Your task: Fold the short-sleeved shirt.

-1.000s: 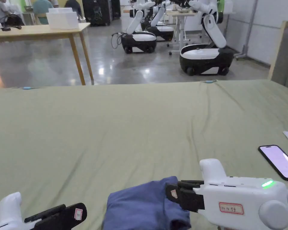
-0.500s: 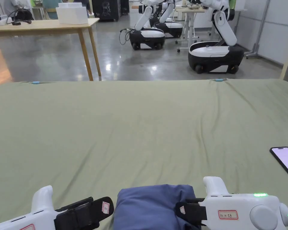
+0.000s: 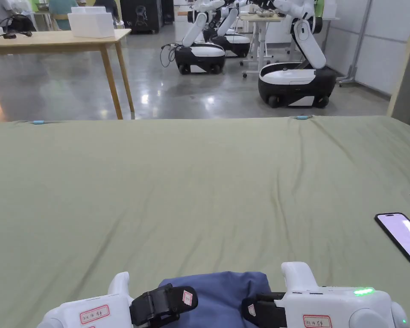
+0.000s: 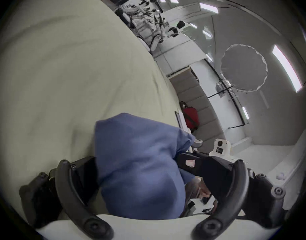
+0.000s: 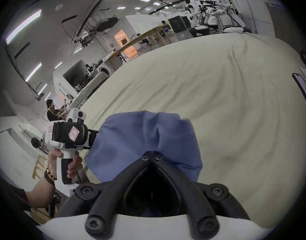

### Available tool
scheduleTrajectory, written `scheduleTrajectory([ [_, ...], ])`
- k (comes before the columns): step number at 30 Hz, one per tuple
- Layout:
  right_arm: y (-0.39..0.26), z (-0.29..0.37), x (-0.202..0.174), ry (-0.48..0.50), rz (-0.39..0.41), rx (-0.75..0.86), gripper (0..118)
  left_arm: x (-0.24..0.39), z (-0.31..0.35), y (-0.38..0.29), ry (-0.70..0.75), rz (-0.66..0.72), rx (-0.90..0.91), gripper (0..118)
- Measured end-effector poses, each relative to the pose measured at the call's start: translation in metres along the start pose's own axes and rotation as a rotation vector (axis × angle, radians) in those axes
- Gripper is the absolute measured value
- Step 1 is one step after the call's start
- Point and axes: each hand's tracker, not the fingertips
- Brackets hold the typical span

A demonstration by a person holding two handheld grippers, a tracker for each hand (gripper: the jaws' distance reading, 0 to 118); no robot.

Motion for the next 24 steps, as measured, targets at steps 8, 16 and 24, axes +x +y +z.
scheduleTrajectory([
  [8, -0.004, 0.0, 0.005, 0.008, -0.019, 0.006, 1, -0.003, 0.001, 0.0, 0.042, -0.034, 0.008, 26],
  [16, 0.002, 0.009, -0.027, 0.136, 0.039, 0.063, 1, -0.011, 0.053, 0.038, 0.053, -0.083, -0.025, 26],
  [24, 0.011, 0.007, -0.069, 0.17, 0.04, 0.1, 1, -0.082, 0.216, 0.106, 0.153, -0.124, -0.043, 26],
])
